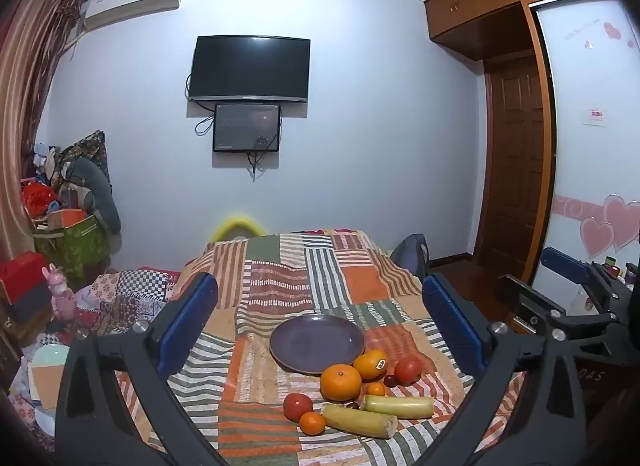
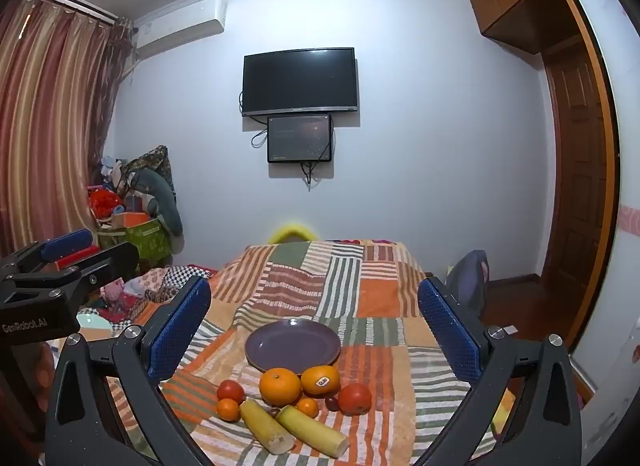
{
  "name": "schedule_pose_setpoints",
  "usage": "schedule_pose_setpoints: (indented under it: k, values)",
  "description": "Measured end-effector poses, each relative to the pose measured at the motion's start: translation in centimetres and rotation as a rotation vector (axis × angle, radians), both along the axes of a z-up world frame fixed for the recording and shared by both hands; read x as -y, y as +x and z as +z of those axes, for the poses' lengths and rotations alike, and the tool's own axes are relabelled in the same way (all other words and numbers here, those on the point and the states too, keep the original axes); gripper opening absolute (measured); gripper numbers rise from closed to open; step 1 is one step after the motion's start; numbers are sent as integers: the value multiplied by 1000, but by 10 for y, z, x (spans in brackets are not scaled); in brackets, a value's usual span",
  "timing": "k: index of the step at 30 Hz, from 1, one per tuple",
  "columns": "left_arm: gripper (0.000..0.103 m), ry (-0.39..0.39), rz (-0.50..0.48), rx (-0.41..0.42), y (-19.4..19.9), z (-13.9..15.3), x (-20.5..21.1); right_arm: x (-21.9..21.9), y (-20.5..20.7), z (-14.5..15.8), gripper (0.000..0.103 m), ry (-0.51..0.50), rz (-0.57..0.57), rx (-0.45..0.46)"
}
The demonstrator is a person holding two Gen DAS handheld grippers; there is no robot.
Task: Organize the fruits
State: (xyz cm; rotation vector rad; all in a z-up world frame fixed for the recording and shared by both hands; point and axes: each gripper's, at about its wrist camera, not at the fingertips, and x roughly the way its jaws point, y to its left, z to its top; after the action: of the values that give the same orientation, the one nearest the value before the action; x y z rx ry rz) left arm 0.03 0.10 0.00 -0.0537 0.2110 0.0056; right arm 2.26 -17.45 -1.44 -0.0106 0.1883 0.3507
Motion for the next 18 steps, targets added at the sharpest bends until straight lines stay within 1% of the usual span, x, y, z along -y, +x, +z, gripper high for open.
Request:
schedule_pose_setpoints:
  k: [1, 7, 8, 9, 11, 18]
  values:
    - [103, 13, 4, 8, -1, 0, 1, 0, 0, 0, 103, 0, 1, 0]
    - [103, 20, -2, -2, 12, 7, 12, 1, -1, 0, 103, 2, -3, 4]
    - [103, 24, -3, 8, 8, 9, 14, 2, -1, 0, 103, 3, -4, 4]
    - [103, 24, 0, 7, 10, 10, 16, -3, -4, 6, 103, 6, -1, 4]
    - [103, 19, -10, 27, -2, 5, 8, -4, -4, 7, 103, 9, -2, 3]
    - [103, 20, -8, 26, -3, 3, 7, 4, -4, 4, 103, 19, -4, 7]
